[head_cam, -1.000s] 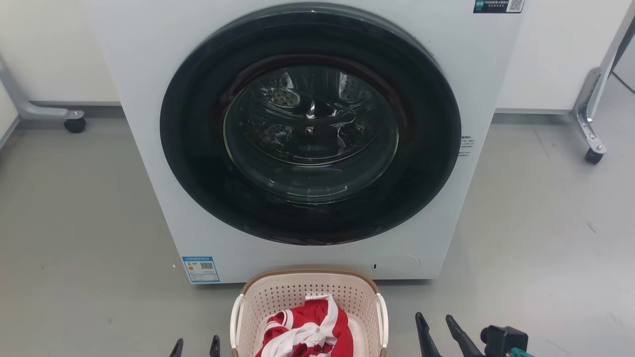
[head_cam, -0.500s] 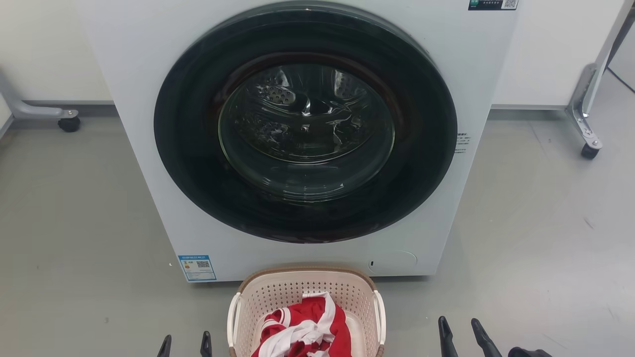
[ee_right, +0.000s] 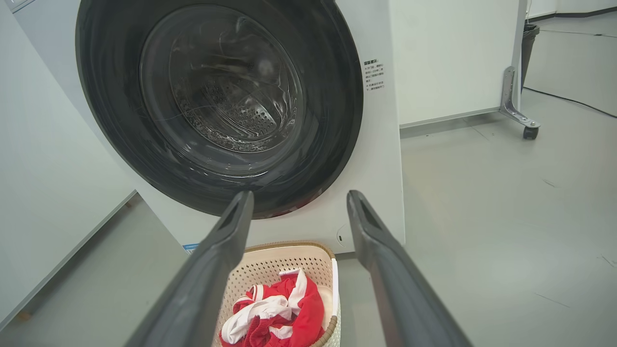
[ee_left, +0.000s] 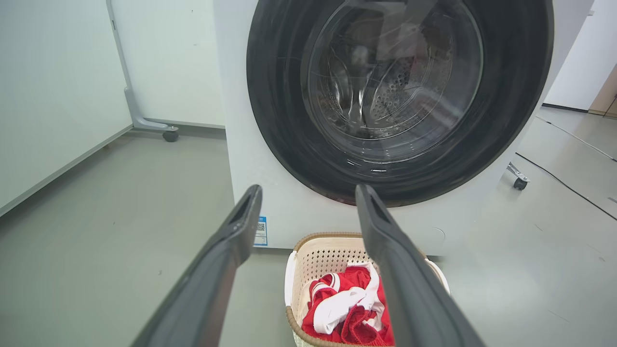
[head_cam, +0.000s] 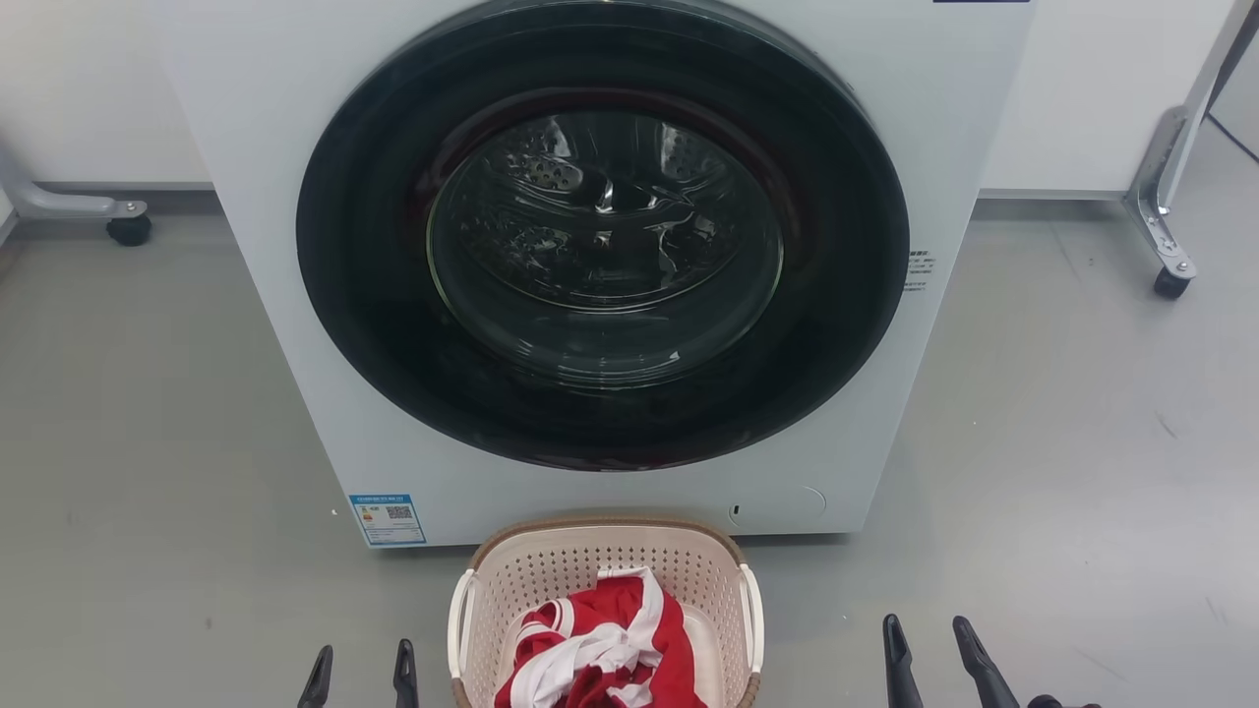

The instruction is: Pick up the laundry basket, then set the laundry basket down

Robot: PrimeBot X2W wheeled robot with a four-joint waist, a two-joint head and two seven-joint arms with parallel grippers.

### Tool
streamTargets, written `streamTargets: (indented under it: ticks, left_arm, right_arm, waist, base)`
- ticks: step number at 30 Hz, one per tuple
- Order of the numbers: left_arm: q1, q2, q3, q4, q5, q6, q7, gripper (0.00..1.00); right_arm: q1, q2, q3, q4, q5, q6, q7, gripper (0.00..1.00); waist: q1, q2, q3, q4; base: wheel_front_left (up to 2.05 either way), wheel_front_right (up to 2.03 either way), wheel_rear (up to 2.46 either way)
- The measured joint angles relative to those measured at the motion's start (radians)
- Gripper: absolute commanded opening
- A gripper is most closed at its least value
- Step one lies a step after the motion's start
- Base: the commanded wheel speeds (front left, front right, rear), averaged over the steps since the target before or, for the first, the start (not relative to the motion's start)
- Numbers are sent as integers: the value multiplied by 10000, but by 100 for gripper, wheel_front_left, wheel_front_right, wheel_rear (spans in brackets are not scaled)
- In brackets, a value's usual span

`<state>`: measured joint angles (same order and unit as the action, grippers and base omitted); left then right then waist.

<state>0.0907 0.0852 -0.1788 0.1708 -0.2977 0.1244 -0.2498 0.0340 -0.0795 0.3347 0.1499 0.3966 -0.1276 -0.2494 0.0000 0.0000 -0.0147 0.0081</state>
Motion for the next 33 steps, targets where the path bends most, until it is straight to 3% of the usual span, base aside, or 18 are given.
streamTargets:
  ticks: [15,16,25,33]
  left_arm:
    - [1,-79,10,-207,481,0,0,100]
    - [1,-84,15,-207,497,0,0,0]
    - [196,-123,44,353,378,-104,105,0]
    - [138,-153,286,445,-736,-286,393,0]
  right_arm:
    - [182,153,-295,-514,-570,0,-2,100]
    - [187,159,-305,-525,-623,0,-2,0]
    - [427,173,-368,50,-470,50,107,0]
    - [373,182,-732,136,617,226,384,0]
  waist:
    - [0,0,100,2]
    - [0,0,102,4]
    - [0,0,108,1]
    - [1,1,115,-6]
  base:
    - [0,0,0]
    - [0,0,0]
    - [0,0,0]
    - [0,0,0]
